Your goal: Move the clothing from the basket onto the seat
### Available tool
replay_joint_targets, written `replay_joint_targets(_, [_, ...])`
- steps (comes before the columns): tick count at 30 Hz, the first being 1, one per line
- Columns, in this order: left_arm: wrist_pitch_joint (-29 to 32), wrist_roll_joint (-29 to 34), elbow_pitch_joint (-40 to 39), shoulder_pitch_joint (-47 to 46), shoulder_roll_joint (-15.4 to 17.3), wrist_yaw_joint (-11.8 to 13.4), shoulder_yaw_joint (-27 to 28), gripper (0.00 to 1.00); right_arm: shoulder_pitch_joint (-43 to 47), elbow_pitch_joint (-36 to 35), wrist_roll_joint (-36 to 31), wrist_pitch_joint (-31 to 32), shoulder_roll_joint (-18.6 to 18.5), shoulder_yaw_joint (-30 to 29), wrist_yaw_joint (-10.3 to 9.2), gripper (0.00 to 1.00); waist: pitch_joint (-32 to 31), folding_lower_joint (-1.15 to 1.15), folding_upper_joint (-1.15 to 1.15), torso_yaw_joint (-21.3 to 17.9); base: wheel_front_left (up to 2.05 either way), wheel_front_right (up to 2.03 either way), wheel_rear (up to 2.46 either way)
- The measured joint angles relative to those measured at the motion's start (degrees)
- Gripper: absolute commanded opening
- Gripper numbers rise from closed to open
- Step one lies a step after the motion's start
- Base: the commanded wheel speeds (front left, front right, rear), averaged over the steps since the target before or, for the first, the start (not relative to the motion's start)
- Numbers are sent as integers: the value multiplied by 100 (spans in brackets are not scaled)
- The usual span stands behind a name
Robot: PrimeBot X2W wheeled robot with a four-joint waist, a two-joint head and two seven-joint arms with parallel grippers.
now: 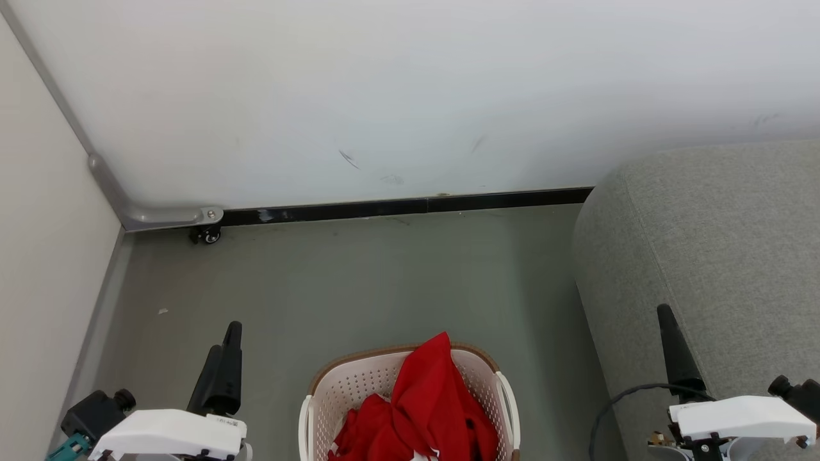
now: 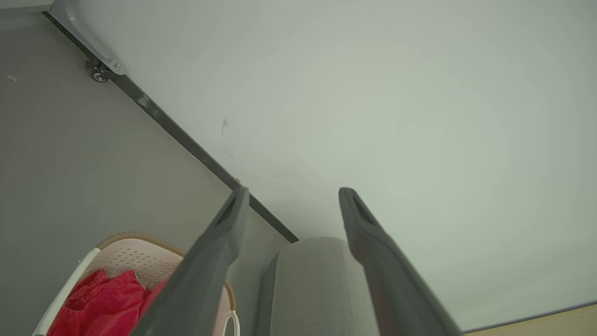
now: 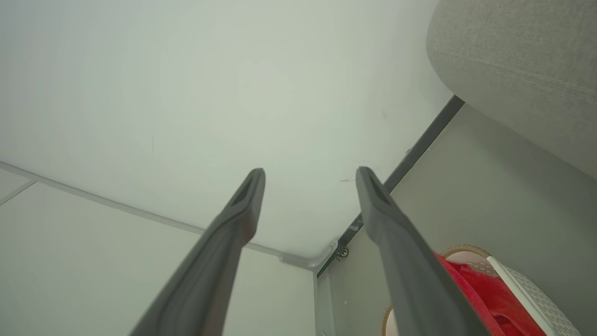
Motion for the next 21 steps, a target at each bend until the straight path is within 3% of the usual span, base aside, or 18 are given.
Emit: replay_joint_targets(21, [-423, 2218, -4, -2, 77, 383, -415, 100, -3, 48, -2087, -331, -12, 74, 0, 100, -30, -14, 0, 55, 0, 0, 0])
